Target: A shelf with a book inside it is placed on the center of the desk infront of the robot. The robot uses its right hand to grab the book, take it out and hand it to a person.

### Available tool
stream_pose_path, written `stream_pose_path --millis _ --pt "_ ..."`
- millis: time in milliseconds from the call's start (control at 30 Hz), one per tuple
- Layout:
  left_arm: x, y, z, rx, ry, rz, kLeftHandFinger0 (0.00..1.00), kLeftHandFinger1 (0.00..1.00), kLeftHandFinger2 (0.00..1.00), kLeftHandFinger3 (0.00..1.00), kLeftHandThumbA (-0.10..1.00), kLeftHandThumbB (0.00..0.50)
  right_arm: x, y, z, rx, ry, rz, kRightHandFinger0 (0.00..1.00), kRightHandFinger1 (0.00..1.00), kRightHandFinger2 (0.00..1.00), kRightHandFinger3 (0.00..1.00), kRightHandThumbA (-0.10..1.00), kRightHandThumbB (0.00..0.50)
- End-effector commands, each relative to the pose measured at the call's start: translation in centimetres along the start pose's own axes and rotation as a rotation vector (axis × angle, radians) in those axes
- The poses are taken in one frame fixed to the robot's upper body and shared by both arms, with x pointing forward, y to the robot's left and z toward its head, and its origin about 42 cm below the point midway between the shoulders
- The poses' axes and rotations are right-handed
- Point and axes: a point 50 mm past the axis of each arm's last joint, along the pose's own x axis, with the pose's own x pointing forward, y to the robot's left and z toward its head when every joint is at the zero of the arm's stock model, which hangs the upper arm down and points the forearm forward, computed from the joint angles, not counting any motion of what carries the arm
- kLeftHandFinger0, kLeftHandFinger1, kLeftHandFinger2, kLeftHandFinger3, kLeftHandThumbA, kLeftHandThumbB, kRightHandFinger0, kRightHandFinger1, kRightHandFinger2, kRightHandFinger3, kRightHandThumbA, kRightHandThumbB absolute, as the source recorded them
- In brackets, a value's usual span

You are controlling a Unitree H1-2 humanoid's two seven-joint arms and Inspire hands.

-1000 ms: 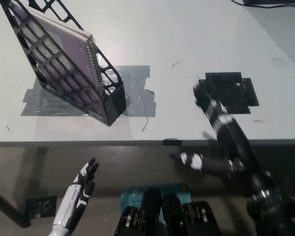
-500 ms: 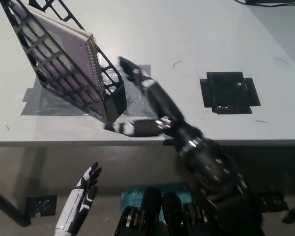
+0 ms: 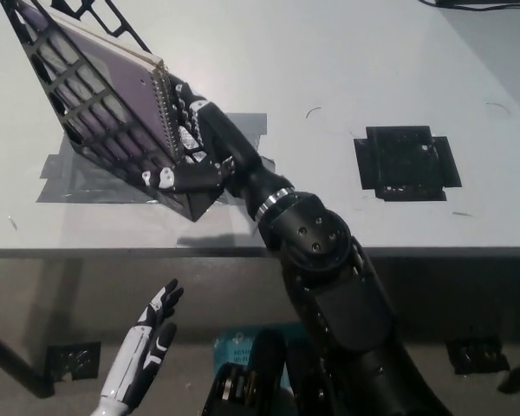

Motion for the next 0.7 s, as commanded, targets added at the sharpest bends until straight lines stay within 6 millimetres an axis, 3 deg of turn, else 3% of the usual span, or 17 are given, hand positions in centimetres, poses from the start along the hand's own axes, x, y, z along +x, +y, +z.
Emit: stream_pose_path --millis 0,200,233,300,367,467,600,667 --pt "0.7 0.7 1.3 0.055 -0.092 -0.013 1.00 1.00 1.00 1.00 1.00 0.244 1.6 0.6 3.0 0.061 -0.141 -0.016 1.00 1.00 1.00 1.00 1.00 0.385" --pt "0.7 0.8 1.3 0.071 -0.086 -0.012 1.00 1.00 1.00 1.00 1.00 0.238 1.5 0.5 3.2 0.086 -0.143 -0.025 1.00 1.00 1.00 1.00 1.00 0.429" --pt "0.6 0.7 1.2 0.067 -0.082 -0.014 1.00 1.00 1.00 1.00 1.00 0.244 1.5 0.5 3.3 0.109 -0.145 -0.024 1.00 1.00 1.00 1.00 1.00 0.387" --pt "0.6 0.7 1.2 0.064 -0.078 -0.016 1.00 1.00 1.00 1.00 1.00 0.255 1.7 0.5 3.5 0.121 -0.142 -0.021 1.00 1.00 1.00 1.00 1.00 0.353" --pt "0.6 0.7 1.3 0.065 -0.074 -0.017 1.00 1.00 1.00 1.00 1.00 0.256 1.9 0.6 3.5 0.126 -0.137 -0.018 1.00 1.00 1.00 1.00 1.00 0.351" --pt "0.7 0.5 1.2 0.055 -0.085 -0.016 1.00 1.00 1.00 1.00 1.00 0.253 2.3 0.5 3.4 0.154 -0.118 -0.002 1.00 1.00 1.00 1.00 1.00 0.303" --pt "0.6 0.4 1.3 0.009 -0.071 -0.003 1.00 1.00 1.00 1.00 0.98 0.274 3.1 0.8 2.6 0.223 -0.071 -0.001 1.00 1.00 1.00 1.00 0.99 0.276" --pt "0.5 0.4 1.3 -0.005 -0.071 -0.001 1.00 1.00 1.00 1.00 0.97 0.267 3.6 0.9 2.1 0.271 -0.037 0.007 1.00 1.00 1.00 1.00 0.98 0.296"
